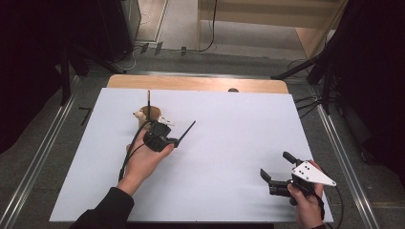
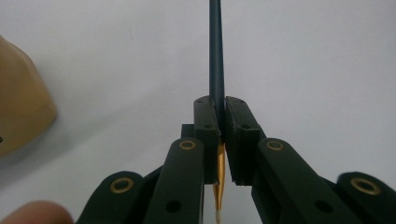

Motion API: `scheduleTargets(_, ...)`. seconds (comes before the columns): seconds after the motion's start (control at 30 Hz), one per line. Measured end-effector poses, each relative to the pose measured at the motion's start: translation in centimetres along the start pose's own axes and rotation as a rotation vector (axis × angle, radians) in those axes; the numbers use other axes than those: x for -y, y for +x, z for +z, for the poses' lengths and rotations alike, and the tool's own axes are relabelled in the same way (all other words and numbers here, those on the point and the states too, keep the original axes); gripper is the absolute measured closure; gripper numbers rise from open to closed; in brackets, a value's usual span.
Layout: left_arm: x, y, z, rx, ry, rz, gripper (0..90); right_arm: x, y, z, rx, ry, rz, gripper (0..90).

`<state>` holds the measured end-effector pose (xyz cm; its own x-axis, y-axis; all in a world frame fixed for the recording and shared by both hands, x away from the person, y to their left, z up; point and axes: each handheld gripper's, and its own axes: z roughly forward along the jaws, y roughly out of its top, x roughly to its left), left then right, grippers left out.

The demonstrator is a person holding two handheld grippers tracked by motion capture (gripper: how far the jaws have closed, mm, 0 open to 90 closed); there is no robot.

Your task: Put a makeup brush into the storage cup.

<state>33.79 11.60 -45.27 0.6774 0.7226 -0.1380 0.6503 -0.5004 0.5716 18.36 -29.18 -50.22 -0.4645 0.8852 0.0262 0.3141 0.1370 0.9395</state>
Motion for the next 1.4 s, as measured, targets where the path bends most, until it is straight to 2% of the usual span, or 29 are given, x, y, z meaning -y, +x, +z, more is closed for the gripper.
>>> scheduleTargets(0.43, 2.0, -0.2, -1.4, 0.044, -0.086, -0.024, 85.0, -0.1, 0.4, 0.1, -0.011, -0.002, -0.006, 0.0)
scheduleTargets(0.7, 3.4, -1.0, -1.6, 0.075, -0.153, -0.037, 85.0, -0.2, 0.9, 0.0, -0.019, -0.003, -0.005, 0.0)
scheduleTargets(0.83, 3.8, -1.4, -1.6, 0.083, -0.173, -0.022, 85.0, -0.3, 1.1, 0.1, -0.020, -0.001, -0.003, 0.0)
scheduleTargets(0.97, 4.3, -1.2, -2.0, 0.102, -0.218, -0.034, 85.0, -0.5, 1.5, 0.3, -0.025, 0.004, -0.015, 0.0)
scheduleTargets(1.03, 4.6, -1.0, -2.0, 0.129, -0.232, -0.046, 84.9, -0.6, 1.7, 0.4, -0.028, 0.005, -0.018, 0.0)
scheduleTargets(1.1, 4.9, -1.0, -2.2, 0.123, -0.240, -0.044, 85.0, -0.7, 1.9, 0.5, -0.030, 0.005, -0.018, 0.0)
scheduleTargets(1.23, 5.3, -0.8, -2.7, 0.138, -0.274, -0.059, 85.0, -1.0, 2.4, 0.7, -0.039, 0.005, -0.016, 0.0)
scheduleTargets(1.4, 5.5, -0.9, -3.3, 0.137, -0.318, -0.044, 84.9, -1.8, 3.2, 1.2, -0.057, -0.003, -0.020, 0.0)
